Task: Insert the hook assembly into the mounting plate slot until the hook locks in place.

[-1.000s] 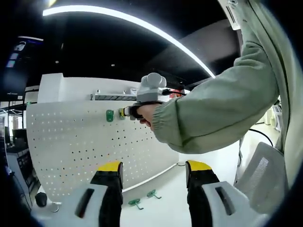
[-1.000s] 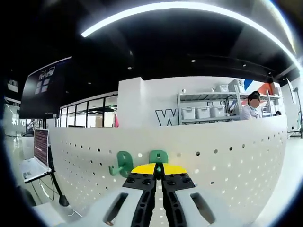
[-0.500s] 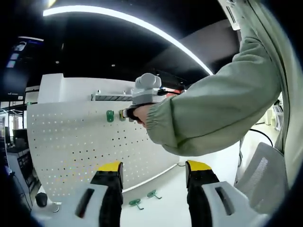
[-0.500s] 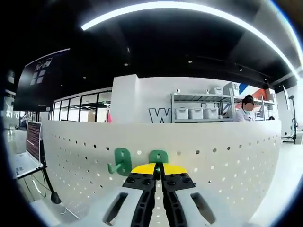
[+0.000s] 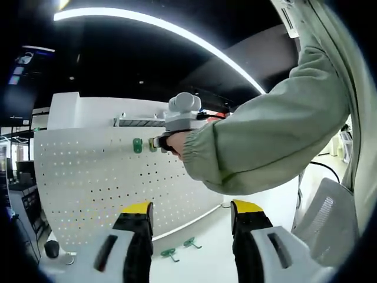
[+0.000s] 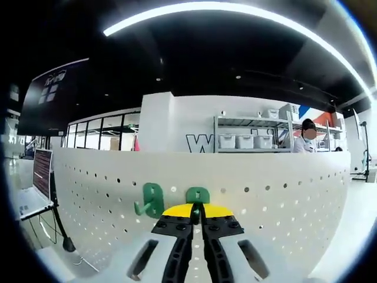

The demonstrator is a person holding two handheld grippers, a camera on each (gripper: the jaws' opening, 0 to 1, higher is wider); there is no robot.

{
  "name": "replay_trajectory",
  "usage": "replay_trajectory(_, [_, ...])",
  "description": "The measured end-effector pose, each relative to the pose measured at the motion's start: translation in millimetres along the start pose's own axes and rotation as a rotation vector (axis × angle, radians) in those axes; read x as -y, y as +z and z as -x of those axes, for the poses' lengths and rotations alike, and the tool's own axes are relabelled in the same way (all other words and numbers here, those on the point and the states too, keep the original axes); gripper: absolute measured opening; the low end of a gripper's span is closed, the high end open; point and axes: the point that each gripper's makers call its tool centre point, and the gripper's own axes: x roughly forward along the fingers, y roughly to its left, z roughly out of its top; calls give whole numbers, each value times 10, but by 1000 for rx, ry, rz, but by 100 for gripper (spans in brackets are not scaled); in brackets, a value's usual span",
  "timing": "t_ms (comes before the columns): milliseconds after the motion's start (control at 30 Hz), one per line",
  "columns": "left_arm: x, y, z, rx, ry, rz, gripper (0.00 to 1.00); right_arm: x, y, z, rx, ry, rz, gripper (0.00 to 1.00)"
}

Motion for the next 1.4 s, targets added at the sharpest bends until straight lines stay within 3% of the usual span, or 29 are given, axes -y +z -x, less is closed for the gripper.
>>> replay_trajectory(333, [-1,3,1,0,1,-3,55,-32,-57,37,-36,9,-2,14])
replay_trajectory(1400, [-11,20,-3,3,5,-17,55,17,-49,320,-38,41,-2,24])
